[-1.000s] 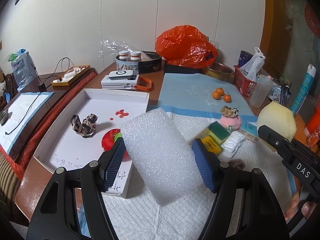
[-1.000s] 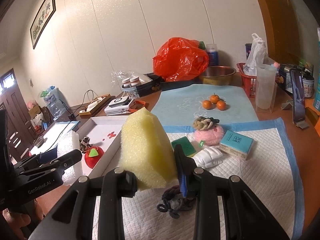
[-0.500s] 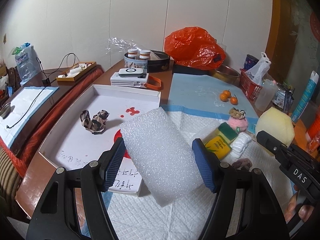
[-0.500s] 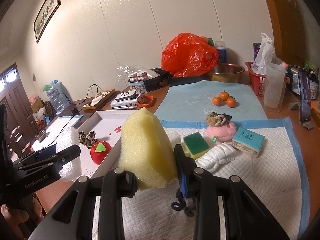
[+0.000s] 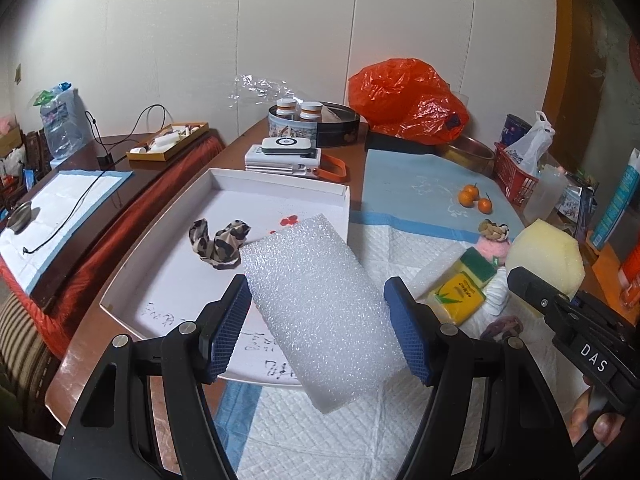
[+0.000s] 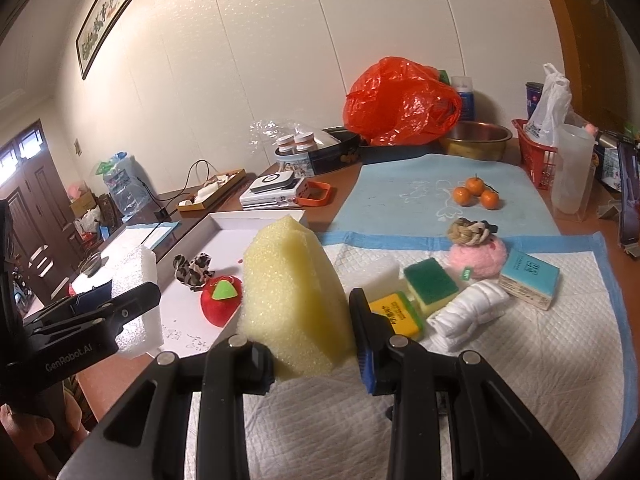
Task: Organize soft objects
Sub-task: 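Carry foam block and yellow sponge into the white tray while both grippers release them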
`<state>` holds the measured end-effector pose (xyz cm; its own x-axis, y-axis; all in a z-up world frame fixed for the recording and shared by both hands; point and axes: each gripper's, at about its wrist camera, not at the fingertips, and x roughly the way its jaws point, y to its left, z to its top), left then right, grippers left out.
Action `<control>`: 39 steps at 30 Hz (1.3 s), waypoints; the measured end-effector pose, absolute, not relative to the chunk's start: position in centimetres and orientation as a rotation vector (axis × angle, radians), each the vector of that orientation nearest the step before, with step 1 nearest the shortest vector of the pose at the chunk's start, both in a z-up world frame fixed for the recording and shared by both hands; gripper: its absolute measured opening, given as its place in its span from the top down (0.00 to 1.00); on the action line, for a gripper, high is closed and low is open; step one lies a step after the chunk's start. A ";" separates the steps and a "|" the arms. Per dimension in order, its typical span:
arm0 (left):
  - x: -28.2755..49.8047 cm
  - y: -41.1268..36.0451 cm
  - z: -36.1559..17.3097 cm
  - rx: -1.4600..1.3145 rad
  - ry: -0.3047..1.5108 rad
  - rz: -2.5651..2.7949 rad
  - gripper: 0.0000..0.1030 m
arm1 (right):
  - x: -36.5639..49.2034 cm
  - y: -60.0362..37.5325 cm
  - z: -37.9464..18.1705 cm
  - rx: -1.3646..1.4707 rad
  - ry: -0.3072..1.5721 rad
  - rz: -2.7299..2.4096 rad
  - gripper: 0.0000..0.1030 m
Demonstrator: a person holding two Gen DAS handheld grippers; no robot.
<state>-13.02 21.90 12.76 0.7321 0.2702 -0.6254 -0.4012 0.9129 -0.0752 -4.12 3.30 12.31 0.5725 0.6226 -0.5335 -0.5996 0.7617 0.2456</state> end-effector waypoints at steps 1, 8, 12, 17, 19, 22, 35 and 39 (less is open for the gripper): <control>-13.1 22.1 12.8 -0.213 0.651 0.373 0.33 | -4.2 3.5 12.3 0.039 0.641 0.718 0.69; -13.7 24.0 12.6 -0.229 0.650 0.383 0.33 | -4.4 5.0 12.4 0.030 0.637 0.727 0.69; -14.1 26.7 12.9 -0.246 0.640 0.419 0.33 | -4.6 6.5 12.6 0.011 0.633 0.743 0.69; -14.0 31.4 13.0 -0.271 0.650 0.480 0.33 | -4.3 9.3 13.0 -0.016 0.658 0.784 0.69; -13.7 33.0 12.8 -0.286 0.660 0.494 0.32 | -4.1 10.7 13.1 -0.029 0.666 0.804 0.69; -13.3 35.0 12.4 -0.304 0.682 0.507 0.32 | -3.6 13.2 13.1 -0.023 0.711 0.850 0.69; -12.4 37.3 8.7 -0.318 0.770 0.471 0.30 | 0.0 23.6 10.6 -0.081 0.798 0.867 0.69; -13.0 38.2 8.2 -0.346 0.750 0.489 0.03 | 0.6 25.7 9.3 -0.094 0.836 0.870 0.04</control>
